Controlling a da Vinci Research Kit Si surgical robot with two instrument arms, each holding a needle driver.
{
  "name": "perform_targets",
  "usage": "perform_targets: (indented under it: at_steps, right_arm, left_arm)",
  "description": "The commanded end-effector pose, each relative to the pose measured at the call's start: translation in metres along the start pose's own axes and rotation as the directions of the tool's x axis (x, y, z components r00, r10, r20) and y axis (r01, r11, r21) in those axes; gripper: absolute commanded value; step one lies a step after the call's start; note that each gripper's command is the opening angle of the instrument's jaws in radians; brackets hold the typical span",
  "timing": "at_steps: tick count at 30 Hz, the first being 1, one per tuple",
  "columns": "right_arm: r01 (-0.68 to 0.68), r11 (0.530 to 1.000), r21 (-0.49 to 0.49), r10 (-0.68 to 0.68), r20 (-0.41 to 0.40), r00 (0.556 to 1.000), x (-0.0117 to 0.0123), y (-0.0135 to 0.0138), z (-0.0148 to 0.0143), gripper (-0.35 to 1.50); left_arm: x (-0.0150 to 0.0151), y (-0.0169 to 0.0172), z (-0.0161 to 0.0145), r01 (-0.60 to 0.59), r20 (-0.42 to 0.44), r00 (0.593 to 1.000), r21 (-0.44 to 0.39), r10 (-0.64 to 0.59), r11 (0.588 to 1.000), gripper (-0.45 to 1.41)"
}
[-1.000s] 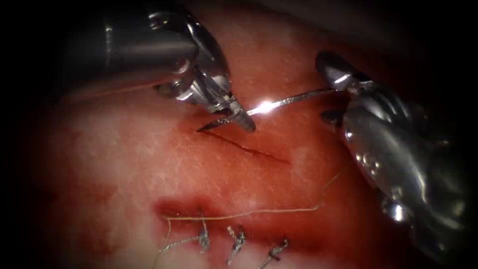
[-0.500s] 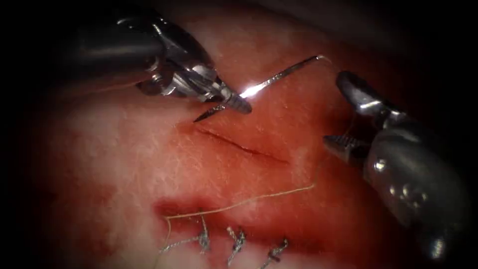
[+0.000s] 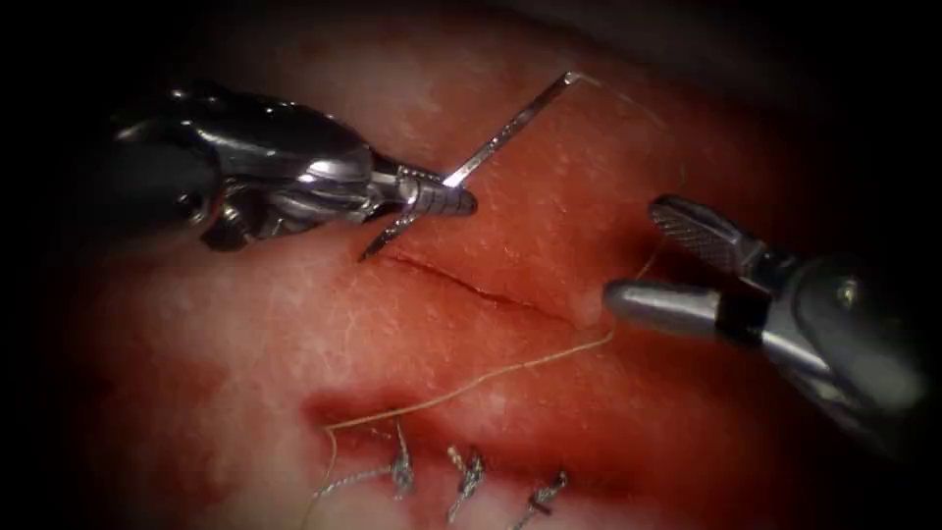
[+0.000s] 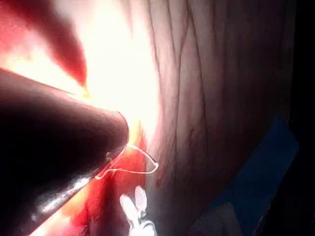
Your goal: Wound Closure
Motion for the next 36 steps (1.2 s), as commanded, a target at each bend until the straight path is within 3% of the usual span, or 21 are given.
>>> perform_targets:
  at_steps: [1, 5, 10, 16, 28, 33, 36]
  right_arm:
    - [-0.038, 0.999, 0.003, 0.038, -0.006, 0.999, -0.0001, 0.0005, 0.0011, 0.71]
    - [-0.119, 0.992, 0.038, 0.122, -0.090, 0.988, -0.0011, 0.0013, 0.0023, 0.59]
    - [-0.165, 0.984, 0.063, 0.174, -0.160, 0.972, -0.0005, 0.0019, 0.0035, 0.77]
    - [-0.179, 0.983, 0.035, 0.182, -0.238, 0.954, 0.0000, 0.0019, 0.0050, 0.77]
    - [-0.211, 0.977, 0.019, 0.207, -0.284, 0.936, 0.0010, 0.0021, 0.0077, 0.72]
    - [-0.210, 0.978, 0.011, 0.204, -0.289, 0.935, 0.0009, 0.0026, 0.0087, 0.62]
    - [-0.208, 0.978, 0.011, 0.202, -0.289, 0.936, 0.0007, 0.0027, 0.0088, 0.47]
  left_arm:
    - [0.0001, 0.0000, 0.0007, 0.001, -0.040, 0.999, -0.025, -0.002, 1.000, -0.35]
    - [-0.0005, 0.0006, 0.0011, 0.001, -0.115, 0.993, -0.038, -0.006, 0.999, -0.35]
    - [-0.0007, 0.0013, 0.0013, -0.002, -0.169, 0.986, -0.032, -0.003, 0.999, -0.35]
    - [-0.0010, 0.0018, 0.0014, 0.007, -0.247, 0.969, -0.037, -0.016, 0.999, -0.35]
    - [-0.0016, 0.0024, 0.0017, 0.007, -0.253, 0.967, -0.044, -0.018, 0.999, -0.35]
    - [-0.0017, 0.0027, 0.0017, 0.007, -0.253, 0.967, -0.049, -0.019, 0.999, -0.35]
    - [-0.0018, 0.0027, 0.0016, 0.006, -0.252, 0.968, -0.051, -0.019, 0.999, -0.35]
